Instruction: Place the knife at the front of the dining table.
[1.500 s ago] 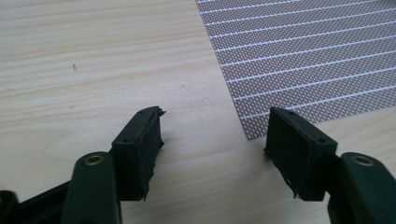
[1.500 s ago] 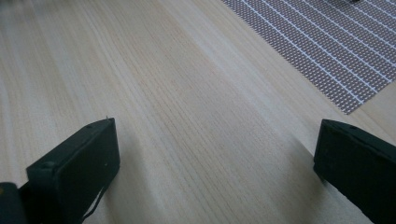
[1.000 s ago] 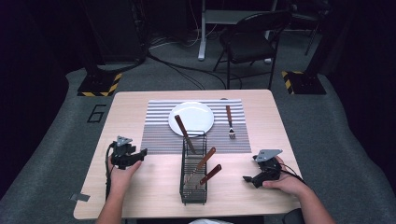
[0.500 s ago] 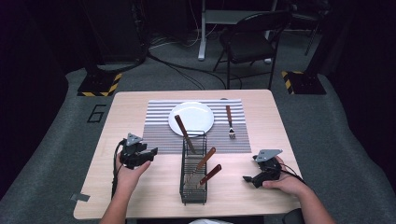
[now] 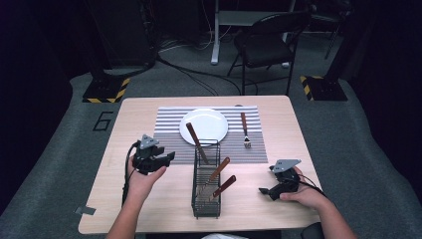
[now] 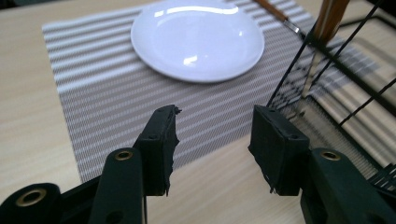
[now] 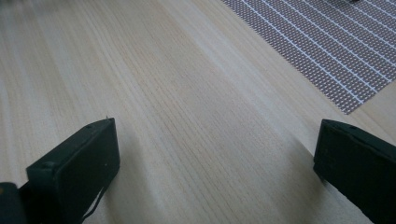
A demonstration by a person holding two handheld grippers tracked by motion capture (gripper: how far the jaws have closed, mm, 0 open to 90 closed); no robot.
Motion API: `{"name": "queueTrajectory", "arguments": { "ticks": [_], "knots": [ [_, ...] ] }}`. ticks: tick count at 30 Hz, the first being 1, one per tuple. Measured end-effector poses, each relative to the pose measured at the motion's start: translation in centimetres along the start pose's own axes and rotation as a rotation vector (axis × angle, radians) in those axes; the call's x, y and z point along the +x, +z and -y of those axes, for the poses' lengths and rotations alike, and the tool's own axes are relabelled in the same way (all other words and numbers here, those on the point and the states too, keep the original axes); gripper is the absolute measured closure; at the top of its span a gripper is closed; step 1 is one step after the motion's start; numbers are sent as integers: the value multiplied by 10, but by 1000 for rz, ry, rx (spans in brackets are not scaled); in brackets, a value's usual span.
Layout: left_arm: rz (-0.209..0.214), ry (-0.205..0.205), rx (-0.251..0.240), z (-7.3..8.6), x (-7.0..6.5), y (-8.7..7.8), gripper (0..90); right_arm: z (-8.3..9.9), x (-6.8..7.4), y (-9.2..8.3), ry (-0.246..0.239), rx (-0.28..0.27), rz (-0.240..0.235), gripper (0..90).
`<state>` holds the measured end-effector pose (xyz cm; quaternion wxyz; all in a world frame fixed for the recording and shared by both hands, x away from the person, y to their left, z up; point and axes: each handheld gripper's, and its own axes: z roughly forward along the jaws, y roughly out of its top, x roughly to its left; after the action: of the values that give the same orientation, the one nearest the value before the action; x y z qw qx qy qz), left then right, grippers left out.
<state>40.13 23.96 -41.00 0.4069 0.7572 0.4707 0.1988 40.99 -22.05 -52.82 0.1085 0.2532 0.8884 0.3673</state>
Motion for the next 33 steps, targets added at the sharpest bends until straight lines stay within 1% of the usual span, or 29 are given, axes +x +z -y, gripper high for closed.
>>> {"name": "queueTrajectory", "arguments": {
  "ticks": [3,5,6,7,8,9,11,12,15,16,17,19,21,25,27,30,33],
  "knots": [
    [10,6,-16,-17,-1,-6,509,0,0,0,3,0,2,0],
    [27,10,-25,-29,-1,-8,510,0,0,0,2,2,0,0],
    [33,11,-28,-33,-1,-9,512,0,1,0,10,4,0,0],
    [32,14,-32,-37,-1,-10,512,0,1,0,8,1,1,0],
    [43,14,-40,-42,-2,-12,512,0,1,0,10,3,0,0],
    [43,14,-40,-42,-2,-12,512,0,1,0,10,3,0,0],
    [73,11,-48,-48,-3,-13,512,0,1,0,8,3,0,0],
    [85,0,-56,-49,-4,-13,512,0,1,0,8,3,0,0],
    [122,-7,-59,-50,-6,-10,512,0,0,0,4,0,1,0],
    [133,-6,-51,-50,-8,-9,522,0,1,0,11,2,1,0],
    [138,-3,-50,-50,-10,-6,522,0,1,0,11,2,1,0],
    [153,0,-45,-48,-12,-1,557,0,1,0,10,4,0,0],
    [162,1,-46,-47,-17,4,573,0,1,0,8,1,2,0],
    [180,30,-38,-45,-26,14,617,0,1,0,11,4,0,0],
    [189,33,-32,-45,-28,18,620,0,1,0,11,3,0,0],
    [194,29,-27,-44,-30,25,627,0,1,0,11,3,0,0],
    [200,35,-23,-42,-32,33,644,0,1,0,11,4,0,0]
  ]
}}
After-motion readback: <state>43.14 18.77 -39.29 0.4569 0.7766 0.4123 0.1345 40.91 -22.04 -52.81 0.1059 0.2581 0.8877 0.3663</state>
